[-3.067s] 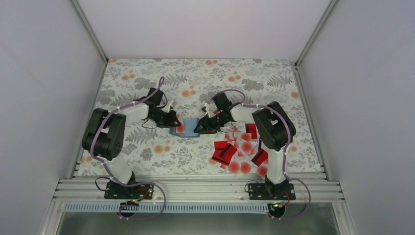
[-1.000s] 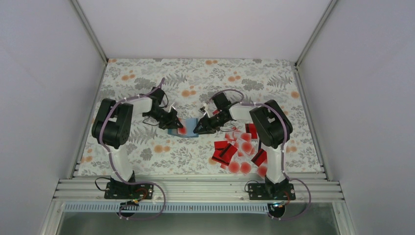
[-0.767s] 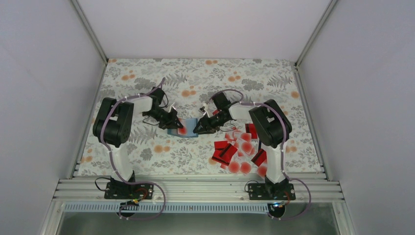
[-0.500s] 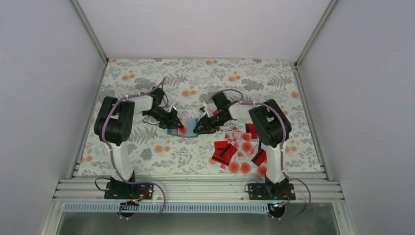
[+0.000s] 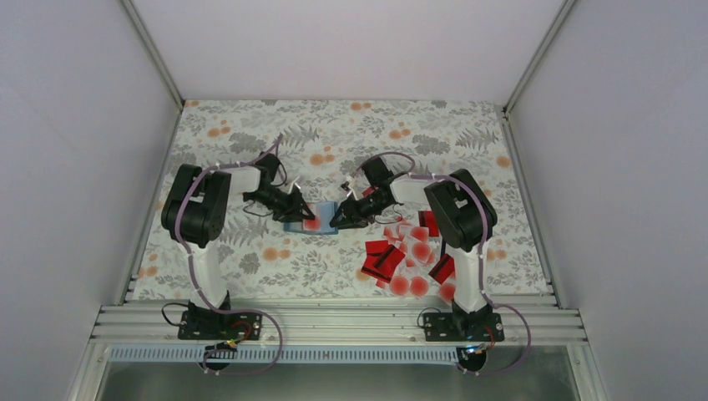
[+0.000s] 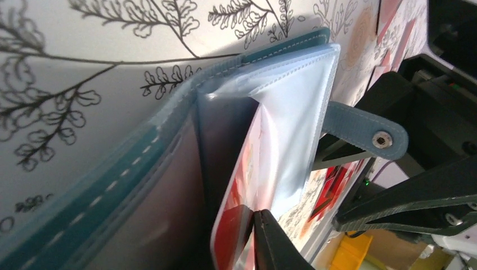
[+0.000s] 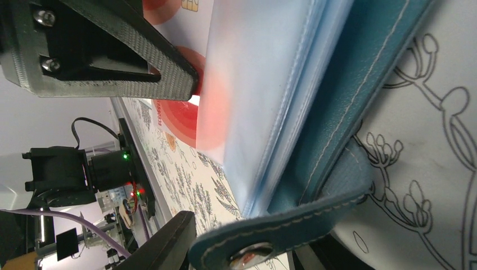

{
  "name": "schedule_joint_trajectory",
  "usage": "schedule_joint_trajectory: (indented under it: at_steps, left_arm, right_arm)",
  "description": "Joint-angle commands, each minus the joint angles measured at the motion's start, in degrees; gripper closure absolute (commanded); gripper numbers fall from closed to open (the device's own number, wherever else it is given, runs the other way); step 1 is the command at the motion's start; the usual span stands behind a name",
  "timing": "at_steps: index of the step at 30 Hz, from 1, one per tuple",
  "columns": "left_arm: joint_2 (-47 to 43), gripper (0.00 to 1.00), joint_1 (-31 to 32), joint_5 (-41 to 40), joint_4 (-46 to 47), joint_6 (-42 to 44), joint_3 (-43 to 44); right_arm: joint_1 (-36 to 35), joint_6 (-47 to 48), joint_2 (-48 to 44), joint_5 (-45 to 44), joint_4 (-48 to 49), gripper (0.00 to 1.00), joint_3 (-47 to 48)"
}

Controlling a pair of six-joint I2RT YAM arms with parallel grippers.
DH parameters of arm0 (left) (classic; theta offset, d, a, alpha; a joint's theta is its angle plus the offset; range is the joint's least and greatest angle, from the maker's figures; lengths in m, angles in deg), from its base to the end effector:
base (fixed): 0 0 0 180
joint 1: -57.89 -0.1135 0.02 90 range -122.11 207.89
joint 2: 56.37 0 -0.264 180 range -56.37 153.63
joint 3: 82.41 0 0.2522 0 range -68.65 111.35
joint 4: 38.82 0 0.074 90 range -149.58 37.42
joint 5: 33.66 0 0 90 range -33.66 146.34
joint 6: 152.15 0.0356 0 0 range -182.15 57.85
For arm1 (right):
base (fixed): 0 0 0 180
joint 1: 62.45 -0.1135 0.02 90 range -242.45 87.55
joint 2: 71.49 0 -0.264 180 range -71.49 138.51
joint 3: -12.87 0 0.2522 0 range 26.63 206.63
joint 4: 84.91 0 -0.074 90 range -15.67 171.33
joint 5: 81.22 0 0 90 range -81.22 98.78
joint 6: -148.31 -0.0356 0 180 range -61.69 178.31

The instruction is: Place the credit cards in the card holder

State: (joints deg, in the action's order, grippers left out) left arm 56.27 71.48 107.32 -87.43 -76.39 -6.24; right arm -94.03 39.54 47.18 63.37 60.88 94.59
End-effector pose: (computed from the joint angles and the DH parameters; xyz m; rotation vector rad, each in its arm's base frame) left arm 0.3169 -0.1051 0.1112 -0.0403 -2.7206 1.2870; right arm 0.3075 0.2231 0.1040 0.5215 -2.6105 -1.4259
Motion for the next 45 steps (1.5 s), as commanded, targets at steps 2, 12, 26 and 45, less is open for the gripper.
schedule_joint_trajectory:
  at_steps: [2,12,26,45]
  left_arm:
    - [1.23,0.82,1.00,-3.32,0.43,-0.35,-0.76]
    - [-4.66,0.48,1.50,-13.03,-6.04,-1.05,1.62]
    - [-6.85,0.39,3.99,-21.20,-10.35,-2.11,2.92]
    - [1.34,0.42,10.82,-29.95,-17.34,-5.32,13.50]
  right_arm:
    - [-1.06,1.58,3.59,-6.00,-0.49,0.59,0.49]
    - [-0.96,2.84,2.15,-7.44,-3.07,0.59,2.13]
    - [-0.99,4.01,4.03,-6.16,-3.95,0.59,4.32]
    - [-1.03,5.23,5.62,-5.48,-5.32,0.62,7.73]
